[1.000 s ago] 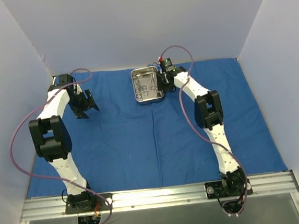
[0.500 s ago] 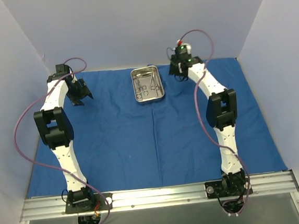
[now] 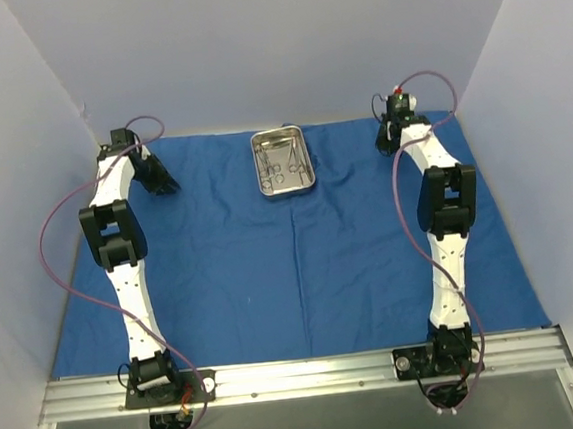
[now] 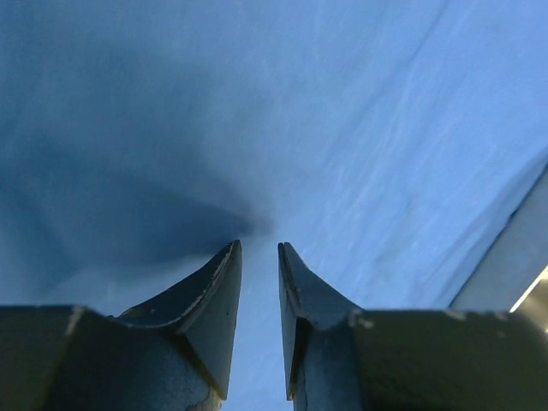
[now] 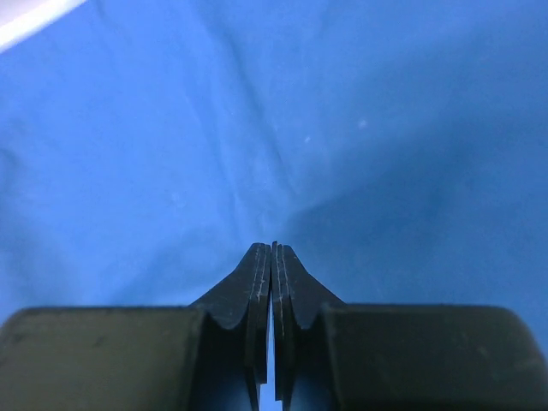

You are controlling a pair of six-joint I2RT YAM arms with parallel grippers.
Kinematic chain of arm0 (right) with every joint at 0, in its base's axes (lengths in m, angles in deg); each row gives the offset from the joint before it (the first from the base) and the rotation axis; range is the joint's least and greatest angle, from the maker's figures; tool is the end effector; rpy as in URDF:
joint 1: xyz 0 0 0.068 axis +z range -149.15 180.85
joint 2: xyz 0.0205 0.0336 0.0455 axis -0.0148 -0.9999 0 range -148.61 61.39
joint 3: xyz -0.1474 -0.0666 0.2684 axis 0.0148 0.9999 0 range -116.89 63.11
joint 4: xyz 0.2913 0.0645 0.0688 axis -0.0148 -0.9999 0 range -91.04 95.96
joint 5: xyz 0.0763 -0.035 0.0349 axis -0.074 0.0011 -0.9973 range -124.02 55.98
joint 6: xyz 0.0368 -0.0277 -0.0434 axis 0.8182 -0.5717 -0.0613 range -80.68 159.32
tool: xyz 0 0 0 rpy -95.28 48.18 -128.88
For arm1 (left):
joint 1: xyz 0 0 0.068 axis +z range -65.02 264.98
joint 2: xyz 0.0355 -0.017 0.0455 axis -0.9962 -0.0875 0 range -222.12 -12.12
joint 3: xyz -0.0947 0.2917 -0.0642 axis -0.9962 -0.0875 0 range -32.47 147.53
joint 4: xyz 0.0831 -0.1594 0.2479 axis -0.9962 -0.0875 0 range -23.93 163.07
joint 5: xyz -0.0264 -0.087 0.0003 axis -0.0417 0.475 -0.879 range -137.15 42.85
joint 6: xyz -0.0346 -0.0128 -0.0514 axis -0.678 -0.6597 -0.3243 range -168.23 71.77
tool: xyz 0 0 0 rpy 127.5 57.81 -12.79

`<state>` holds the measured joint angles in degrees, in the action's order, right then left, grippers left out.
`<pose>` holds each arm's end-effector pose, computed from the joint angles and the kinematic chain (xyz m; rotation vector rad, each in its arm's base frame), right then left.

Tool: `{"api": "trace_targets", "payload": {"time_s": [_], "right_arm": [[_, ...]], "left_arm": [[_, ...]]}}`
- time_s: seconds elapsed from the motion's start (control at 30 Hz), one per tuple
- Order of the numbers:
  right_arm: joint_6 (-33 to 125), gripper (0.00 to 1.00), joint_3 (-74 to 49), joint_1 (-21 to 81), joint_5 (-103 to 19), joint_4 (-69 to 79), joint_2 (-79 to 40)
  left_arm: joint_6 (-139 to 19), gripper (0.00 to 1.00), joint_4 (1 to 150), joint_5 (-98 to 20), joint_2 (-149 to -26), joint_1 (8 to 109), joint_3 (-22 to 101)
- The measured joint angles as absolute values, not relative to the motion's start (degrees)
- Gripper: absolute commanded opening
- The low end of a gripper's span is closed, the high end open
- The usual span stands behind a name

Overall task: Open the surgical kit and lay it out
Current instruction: Smooth out the surgical kit at the center of the board.

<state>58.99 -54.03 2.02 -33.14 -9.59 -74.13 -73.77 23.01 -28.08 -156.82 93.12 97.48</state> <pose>0.6360 0.0124 0.2241 0.3574 2.1396 0.1926 0.6144 0.0719 0.1652 -0.6872 2.6209 -0.5411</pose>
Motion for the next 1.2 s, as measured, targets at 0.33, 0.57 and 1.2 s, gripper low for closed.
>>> {"api": "trace_targets", "payload": {"time_s": [0.33,0.57,1.2], "right_arm": [[62.1,0.00,-64.6,-3.0,-37.6,-10.4,-85.8],[61.3,0.10,-72.8,-7.1,-34.3,-17.1,-89.4],[53.0,1.00,-76.7,5.3,-31.7,-20.5,-86.4]], "left_arm": [[-80.3,0.26,18.2,-23.1,-164.6,99.1,107.8],[-79.2,0.37,13.3,-23.9,-165.8,104.1,111.4],[-70.8,0.94,9.4,-42.1,-161.3,89.5,113.0]]}}
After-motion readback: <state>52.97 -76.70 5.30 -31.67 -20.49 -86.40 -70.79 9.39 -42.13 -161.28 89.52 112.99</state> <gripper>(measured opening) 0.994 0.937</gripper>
